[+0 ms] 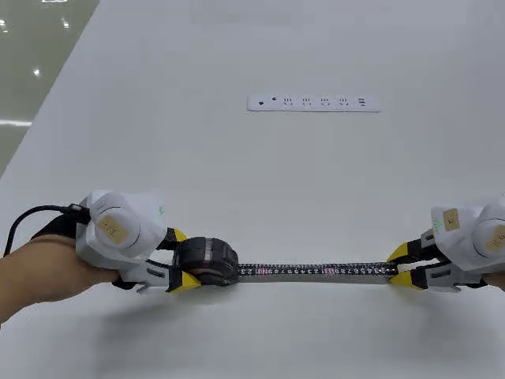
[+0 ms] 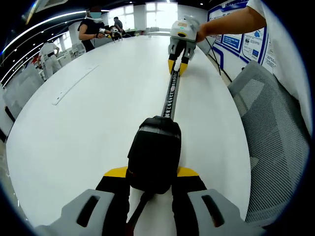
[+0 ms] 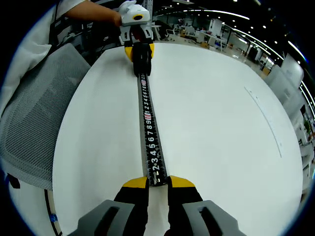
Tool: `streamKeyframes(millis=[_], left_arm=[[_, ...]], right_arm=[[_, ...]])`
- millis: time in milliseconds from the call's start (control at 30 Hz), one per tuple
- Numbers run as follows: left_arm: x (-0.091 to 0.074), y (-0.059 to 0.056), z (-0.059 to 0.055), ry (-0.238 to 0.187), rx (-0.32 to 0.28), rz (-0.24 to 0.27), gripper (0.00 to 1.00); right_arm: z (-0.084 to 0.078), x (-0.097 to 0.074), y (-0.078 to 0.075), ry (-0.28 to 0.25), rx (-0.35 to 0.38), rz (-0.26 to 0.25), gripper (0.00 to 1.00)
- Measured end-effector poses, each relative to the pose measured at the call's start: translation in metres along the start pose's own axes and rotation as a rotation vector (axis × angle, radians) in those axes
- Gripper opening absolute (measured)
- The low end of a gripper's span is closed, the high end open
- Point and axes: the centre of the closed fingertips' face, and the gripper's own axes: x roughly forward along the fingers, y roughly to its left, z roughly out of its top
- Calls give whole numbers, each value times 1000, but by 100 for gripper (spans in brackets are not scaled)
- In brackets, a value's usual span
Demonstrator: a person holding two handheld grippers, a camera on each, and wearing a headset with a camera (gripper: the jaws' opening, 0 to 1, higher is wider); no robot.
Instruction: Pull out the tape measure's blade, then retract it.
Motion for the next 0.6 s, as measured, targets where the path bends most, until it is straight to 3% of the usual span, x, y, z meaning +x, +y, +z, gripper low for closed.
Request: streamKeyframes(millis=[600], left_arm=[[0, -1, 0, 0, 4, 12, 28]], right_arm=[[-2, 1, -2, 5, 20, -1, 14]])
